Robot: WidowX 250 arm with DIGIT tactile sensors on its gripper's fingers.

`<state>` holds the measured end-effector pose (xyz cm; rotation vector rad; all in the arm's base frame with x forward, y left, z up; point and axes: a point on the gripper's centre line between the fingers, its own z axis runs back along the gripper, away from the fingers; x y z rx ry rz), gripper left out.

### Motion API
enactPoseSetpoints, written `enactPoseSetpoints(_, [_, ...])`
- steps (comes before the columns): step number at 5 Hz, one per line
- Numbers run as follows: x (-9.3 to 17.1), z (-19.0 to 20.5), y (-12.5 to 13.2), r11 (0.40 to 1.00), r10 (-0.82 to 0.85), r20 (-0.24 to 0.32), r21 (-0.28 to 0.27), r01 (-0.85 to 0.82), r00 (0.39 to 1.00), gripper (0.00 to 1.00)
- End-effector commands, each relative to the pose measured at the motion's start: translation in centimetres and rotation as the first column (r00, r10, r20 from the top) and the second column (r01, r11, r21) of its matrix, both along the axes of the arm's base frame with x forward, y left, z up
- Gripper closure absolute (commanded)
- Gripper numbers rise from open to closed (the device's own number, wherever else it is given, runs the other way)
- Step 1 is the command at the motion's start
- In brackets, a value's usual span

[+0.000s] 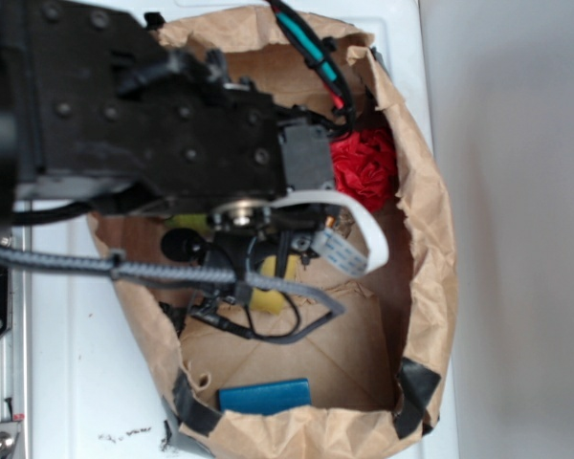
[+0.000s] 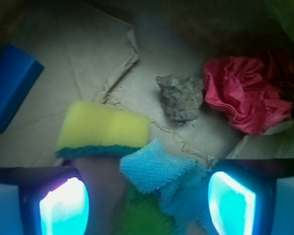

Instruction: Grab the blue cloth.

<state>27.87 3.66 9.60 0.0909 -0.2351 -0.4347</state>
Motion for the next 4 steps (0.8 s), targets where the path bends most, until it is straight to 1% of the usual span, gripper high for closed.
enactPoseSetpoints(1, [1.2,1.1,1.5,0.997,0.065,0.078,0.029,-0.067,0.995,0.0])
enactPoseSetpoints(3, [0.9,-0.4,0.4,0.998,0.063,0.055,0.023,-0.064,0.997,0.0])
enactPoseSetpoints(4, [0.8,-1.4,-0.1,0.998,0.059,0.042,0.034,-0.06,0.997,0.0])
